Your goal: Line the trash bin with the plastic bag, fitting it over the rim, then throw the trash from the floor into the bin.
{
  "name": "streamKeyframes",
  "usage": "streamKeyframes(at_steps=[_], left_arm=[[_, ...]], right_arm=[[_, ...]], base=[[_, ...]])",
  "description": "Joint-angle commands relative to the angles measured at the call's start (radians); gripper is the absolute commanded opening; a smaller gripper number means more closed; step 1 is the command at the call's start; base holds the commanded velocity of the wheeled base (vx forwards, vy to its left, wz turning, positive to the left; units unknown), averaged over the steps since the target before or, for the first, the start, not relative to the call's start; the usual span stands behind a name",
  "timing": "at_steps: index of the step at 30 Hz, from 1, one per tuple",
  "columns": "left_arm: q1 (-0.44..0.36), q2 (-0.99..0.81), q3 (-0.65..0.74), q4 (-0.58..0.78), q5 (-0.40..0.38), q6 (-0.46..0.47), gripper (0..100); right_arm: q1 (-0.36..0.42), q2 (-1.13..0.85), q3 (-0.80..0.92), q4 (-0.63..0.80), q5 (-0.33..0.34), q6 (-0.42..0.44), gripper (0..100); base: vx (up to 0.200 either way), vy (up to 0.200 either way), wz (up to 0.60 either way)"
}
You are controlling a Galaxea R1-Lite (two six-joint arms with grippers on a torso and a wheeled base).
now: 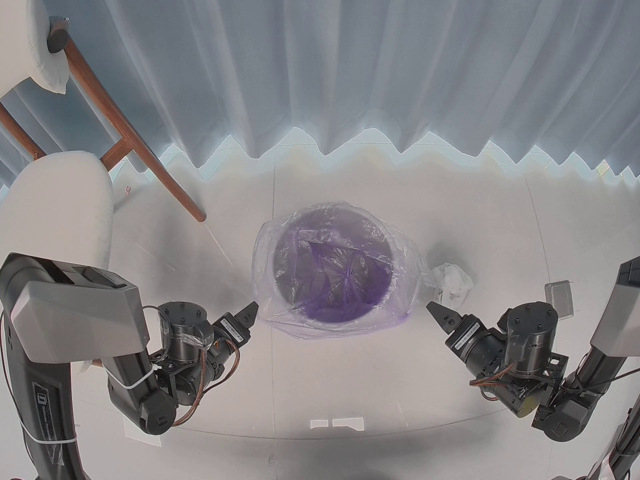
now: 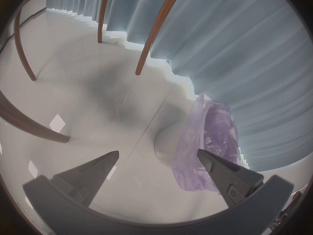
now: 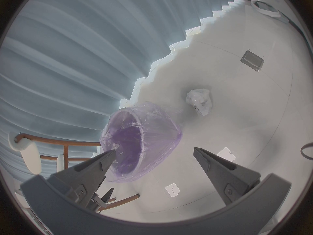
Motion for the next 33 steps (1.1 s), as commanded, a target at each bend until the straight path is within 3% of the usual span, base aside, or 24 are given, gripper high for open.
streamKeyframes(at_steps=[1, 6, 7, 25, 33], left_arm=[[-0.003, 0.035, -0.008, 0.0, -0.003, 0.0, 100], [-0.003, 0.042, -0.015, 0.0, -0.004, 0.001, 100], [-0.002, 0.045, -0.017, -0.001, -0.003, 0.001, 0], [0.041, 0.147, -0.081, -0.006, 0.002, 0.004, 0], [0.118, 0.252, -0.197, 0.005, -0.003, 0.109, 0]], right_arm=[[0.004, 0.005, -0.001, 0.0, 0.001, 0.0, 100], [0.004, 0.005, 0.001, 0.0, 0.001, 0.001, 100], [0.004, 0.005, 0.002, 0.0, 0.001, 0.003, 100], [0.021, 0.005, 0.002, 0.001, 0.001, 0.032, 100], [0.021, 0.005, 0.001, 0.001, 0.001, 0.032, 100]], base=[[0.0, 0.0, 0.0], [0.0, 0.0, 0.0], [0.0, 0.0, 0.0], [0.0, 0.0, 0.0], [0.0, 0.0, 0.0]])
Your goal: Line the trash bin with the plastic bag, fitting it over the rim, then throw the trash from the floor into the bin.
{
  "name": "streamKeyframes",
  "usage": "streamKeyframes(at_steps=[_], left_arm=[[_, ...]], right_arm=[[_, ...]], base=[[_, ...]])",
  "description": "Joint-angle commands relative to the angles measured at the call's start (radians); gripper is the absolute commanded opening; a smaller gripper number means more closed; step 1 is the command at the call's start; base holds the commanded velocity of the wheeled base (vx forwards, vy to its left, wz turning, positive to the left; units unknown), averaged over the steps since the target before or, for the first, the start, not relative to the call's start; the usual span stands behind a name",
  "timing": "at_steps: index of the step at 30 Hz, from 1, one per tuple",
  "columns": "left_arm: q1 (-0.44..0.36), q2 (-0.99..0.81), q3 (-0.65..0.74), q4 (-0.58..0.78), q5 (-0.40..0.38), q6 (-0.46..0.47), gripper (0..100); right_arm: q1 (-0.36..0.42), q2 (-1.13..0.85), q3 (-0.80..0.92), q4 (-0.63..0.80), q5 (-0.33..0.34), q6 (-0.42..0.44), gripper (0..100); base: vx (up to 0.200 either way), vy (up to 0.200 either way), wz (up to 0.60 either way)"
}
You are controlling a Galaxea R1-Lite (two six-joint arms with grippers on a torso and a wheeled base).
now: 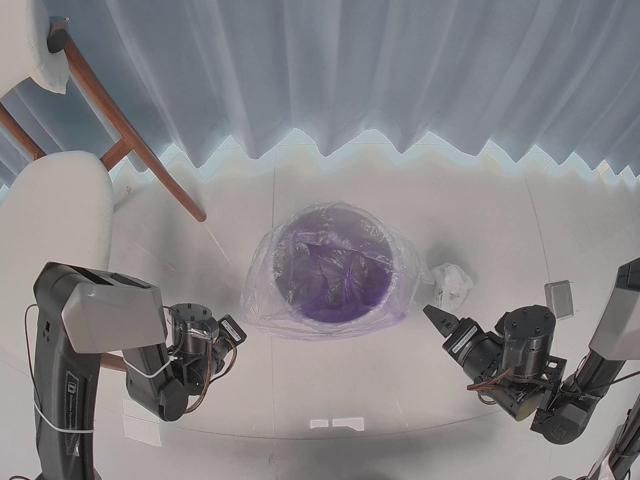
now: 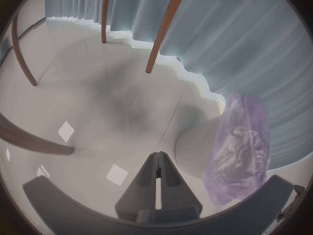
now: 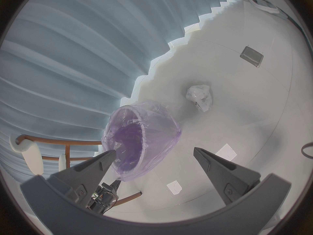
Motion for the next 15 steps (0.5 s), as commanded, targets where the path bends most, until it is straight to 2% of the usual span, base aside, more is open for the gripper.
streamKeyframes(at_steps=[1, 6, 11, 15], left_arm=[[0.033, 0.072, -0.064, 0.001, -0.002, 0.037, 0], [0.03, 0.053, -0.038, -0.014, -0.009, 0.028, 0], [0.024, -0.089, 0.225, -0.128, -0.016, 0.025, 0], [-0.019, -0.231, 0.38, -0.126, -0.068, 0.013, 0]], right_arm=[[0.0, 0.004, -0.005, 0.0, 0.0, 0.0, 100], [0.0, 0.007, -0.006, 0.0, 0.0, 0.001, 100], [0.0, 0.012, -0.006, -0.002, 0.0, 0.008, 100], [0.0, 0.015, -0.006, -0.002, 0.0, 0.008, 100]], base=[[0.0, 0.0, 0.0], [0.0, 0.0, 0.0], [0.0, 0.0, 0.0], [0.0, 0.0, 0.0]])
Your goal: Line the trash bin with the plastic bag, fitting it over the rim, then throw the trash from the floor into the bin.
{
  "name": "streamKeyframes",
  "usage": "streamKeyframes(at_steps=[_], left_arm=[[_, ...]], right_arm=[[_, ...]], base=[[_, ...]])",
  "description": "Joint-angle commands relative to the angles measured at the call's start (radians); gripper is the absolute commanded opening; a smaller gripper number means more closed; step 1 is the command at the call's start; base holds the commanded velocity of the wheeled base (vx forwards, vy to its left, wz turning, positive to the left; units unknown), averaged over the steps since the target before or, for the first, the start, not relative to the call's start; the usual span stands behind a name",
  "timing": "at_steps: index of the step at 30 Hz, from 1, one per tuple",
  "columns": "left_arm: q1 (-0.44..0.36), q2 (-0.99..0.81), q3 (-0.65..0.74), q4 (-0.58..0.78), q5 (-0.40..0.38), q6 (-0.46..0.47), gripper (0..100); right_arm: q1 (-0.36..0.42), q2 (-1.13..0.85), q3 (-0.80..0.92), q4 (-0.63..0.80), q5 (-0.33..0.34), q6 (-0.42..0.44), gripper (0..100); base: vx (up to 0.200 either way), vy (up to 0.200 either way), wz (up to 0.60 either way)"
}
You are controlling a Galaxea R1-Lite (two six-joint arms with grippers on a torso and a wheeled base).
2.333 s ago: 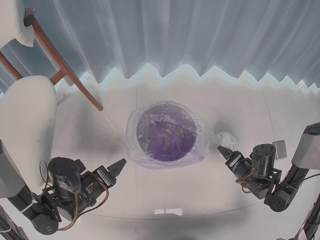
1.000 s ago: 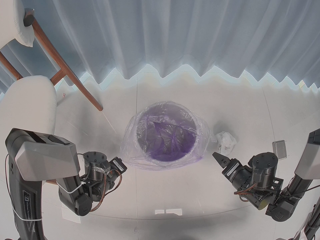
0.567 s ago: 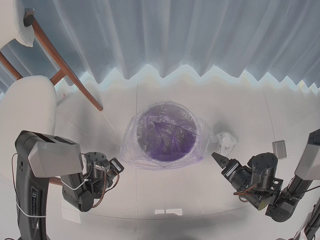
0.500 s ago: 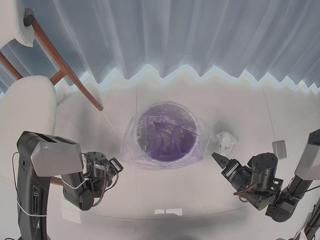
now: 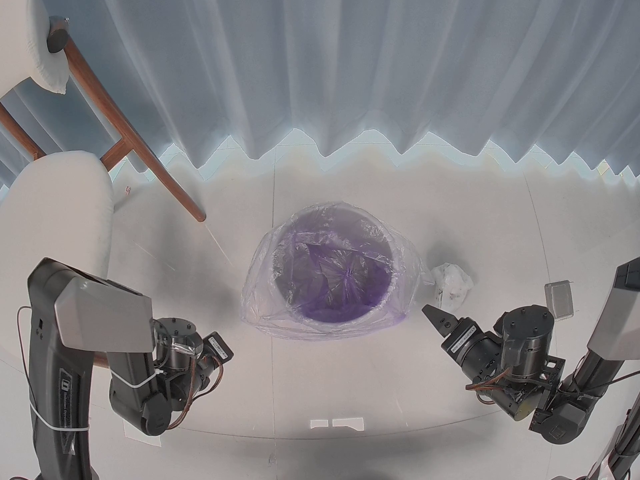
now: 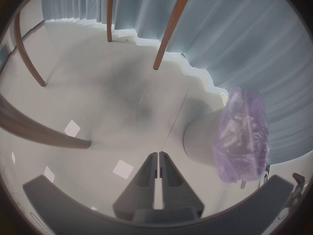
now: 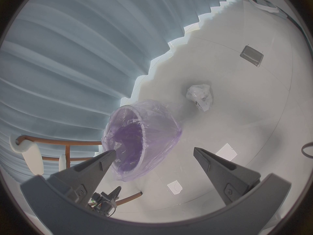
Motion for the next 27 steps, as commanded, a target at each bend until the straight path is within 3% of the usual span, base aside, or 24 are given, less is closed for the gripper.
streamKeyframes(at_steps=[1, 7, 12, 27], left_arm=[[-0.051, -0.236, 0.229, -0.044, -0.046, -0.027, 100], [-0.062, -0.23, 0.15, -0.043, -0.052, -0.073, 100], [-0.065, -0.139, 0.127, -0.044, -0.106, -0.07, 100], [-0.05, -0.006, -0.046, -0.041, -0.11, -0.071, 100]], right_arm=[[0.0, 0.007, 0.001, -0.001, 0.0, 0.003, 100], [0.0, 0.008, 0.003, -0.001, 0.0, 0.003, 100], [0.0, 0.013, 0.001, -0.001, 0.0, 0.003, 100], [0.0, 0.013, 0.0, -0.001, 0.0, 0.003, 100]], base=[[0.0, 0.0, 0.0], [0.0, 0.0, 0.0], [0.0, 0.0, 0.0], [0.0, 0.0, 0.0]])
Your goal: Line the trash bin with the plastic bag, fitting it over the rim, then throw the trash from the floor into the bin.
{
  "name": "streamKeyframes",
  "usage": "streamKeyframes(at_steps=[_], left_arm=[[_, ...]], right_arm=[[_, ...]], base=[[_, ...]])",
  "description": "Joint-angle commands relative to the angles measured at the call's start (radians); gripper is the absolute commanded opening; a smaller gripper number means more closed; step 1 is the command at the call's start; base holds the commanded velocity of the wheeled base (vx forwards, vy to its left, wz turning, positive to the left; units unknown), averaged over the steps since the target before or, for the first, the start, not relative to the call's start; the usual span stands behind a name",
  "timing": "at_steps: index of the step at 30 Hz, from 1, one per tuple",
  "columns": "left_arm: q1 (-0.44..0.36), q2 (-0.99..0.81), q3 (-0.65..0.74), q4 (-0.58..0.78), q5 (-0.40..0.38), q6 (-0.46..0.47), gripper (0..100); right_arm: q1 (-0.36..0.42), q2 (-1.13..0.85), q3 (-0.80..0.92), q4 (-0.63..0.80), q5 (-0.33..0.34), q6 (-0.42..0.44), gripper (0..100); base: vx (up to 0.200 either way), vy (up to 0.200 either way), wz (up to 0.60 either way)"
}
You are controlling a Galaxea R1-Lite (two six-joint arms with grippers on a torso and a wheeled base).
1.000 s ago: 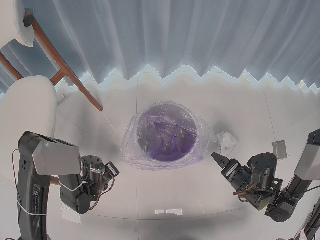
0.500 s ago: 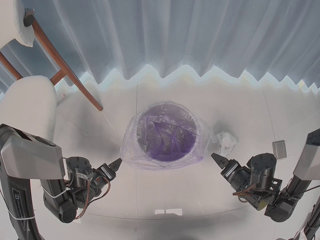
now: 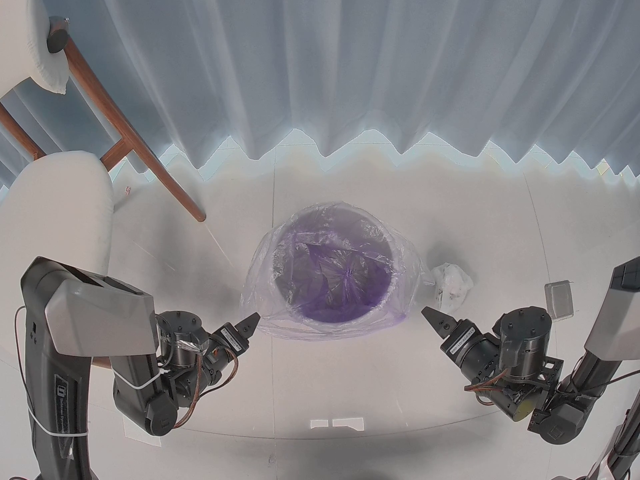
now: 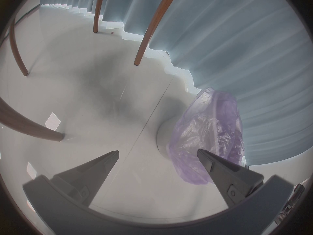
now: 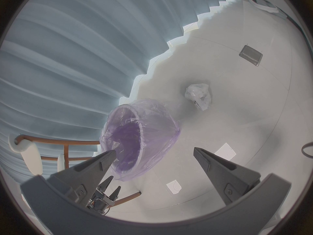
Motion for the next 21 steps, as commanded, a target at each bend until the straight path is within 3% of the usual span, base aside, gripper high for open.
streamKeyframes(at_steps=[1, 6, 7, 13, 21], left_arm=[[0.006, 0.055, -0.054, 0.001, -0.002, 0.0, 100], [0.006, 0.089, -0.096, 0.001, -0.002, 0.0, 100], [0.006, 0.091, -0.097, 0.001, -0.002, 0.0, 0], [0.008, 0.083, -0.102, -0.002, 0.0, 0.008, 0], [0.02, 0.1, -0.099, -0.002, 0.009, 0.01, 0]], right_arm=[[0.001, 0.001, 0.0, 0.0, 0.0, 0.0, 100], [0.001, 0.001, -0.002, -0.002, 0.0, 0.002, 100], [0.001, 0.001, -0.002, -0.002, -0.002, 0.002, 100], [-0.037, -0.088, 0.043, -0.028, -0.013, -0.064, 100], [-0.06, -0.098, 0.076, -0.029, -0.005, -0.066, 100]], base=[[0.0, 0.0, 0.0], [0.0, 0.0, 0.0], [0.0, 0.0, 0.0], [0.0, 0.0, 0.0], [0.0, 0.0, 0.0]])
